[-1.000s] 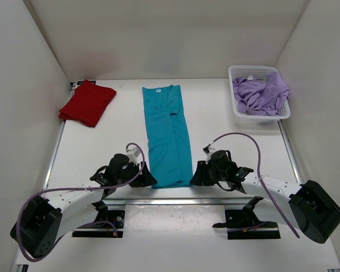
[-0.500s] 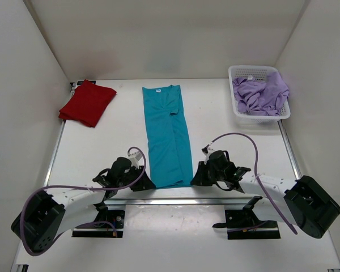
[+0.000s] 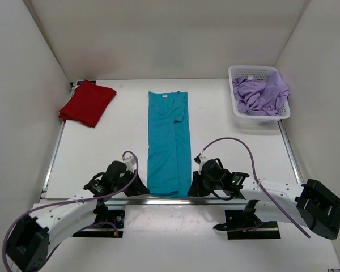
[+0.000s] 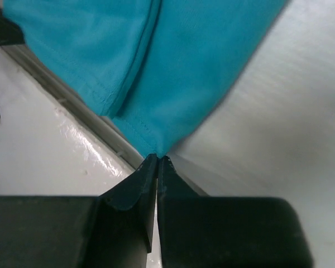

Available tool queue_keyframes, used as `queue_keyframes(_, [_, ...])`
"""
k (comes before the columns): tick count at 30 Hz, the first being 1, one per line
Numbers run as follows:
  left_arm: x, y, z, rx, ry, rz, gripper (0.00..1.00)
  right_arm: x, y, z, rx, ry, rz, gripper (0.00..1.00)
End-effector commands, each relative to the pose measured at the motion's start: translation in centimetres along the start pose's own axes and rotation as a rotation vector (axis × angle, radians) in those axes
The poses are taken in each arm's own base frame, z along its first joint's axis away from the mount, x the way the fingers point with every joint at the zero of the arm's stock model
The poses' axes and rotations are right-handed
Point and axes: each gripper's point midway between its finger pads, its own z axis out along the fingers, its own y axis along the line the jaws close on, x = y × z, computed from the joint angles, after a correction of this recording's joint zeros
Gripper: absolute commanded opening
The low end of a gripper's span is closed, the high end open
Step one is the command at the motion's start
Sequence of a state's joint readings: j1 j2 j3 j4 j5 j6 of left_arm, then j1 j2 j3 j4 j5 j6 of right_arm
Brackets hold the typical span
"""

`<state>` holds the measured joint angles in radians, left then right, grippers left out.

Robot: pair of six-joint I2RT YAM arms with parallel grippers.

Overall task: Fold and stack the t-shirts
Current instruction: Grab the bottom of the folded rectangular tshirt with both arms, then fold the folded rectangular tshirt in 1/3 of the way

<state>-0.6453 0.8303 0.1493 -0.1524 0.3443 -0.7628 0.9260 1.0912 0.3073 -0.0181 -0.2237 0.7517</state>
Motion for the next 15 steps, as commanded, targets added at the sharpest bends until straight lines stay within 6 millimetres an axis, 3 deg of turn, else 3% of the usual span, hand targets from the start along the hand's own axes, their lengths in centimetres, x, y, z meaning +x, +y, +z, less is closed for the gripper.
queue_keyframes(1, [0.2, 0.9, -1.8, -0.053, 0.005, -0.038, 0.00, -3.0, 1.8, -0.9, -0.011, -0.074, -0.007, 0.00])
queue_keyframes(2, [-0.6, 0.4, -2.2, -0.034, -0.020, -0.023, 0.00, -3.9, 1.8, -1.0, -0.006, -0.093, -0.018, 0.00])
queue_keyframes(4, [-4.1, -1.4, -3.1, -0.005, -0.103, -0.015, 0.00, -7.7, 2.0, -1.8, -0.008, -0.157, -0.045, 0.00])
queue_keyframes(5, [-4.6, -1.6, -2.7, -0.005, -0.099, -0.012, 0.00, -8.4, 1.9, -1.8, -0.011, -0.168, -0.052, 0.00])
queue_keyframes(7, [-8.2, -3.1, -3.0, 0.022, -0.160, -0.005, 0.00, -13.0, 1.0, -2.6, 0.003, -0.244, -0.052, 0.00])
queue_keyframes(9, [-10.9, -2.8, -2.1, -0.004, -0.188, -0.027, 0.00, -16.4, 0.2, -3.0, 0.010, -0.298, -0.051, 0.00])
queue_keyframes(13, [-18.1, -3.7, -1.7, -0.009, -0.298, -0.037, 0.00, -23.5, -1.7, -3.3, 0.050, -0.365, -0.050, 0.00])
queue_keyframes(15, [-20.7, -3.9, -1.6, -0.044, -0.343, -0.024, 0.00, -26.0, -2.5, -3.0, 0.060, -0.373, -0.044, 0.00])
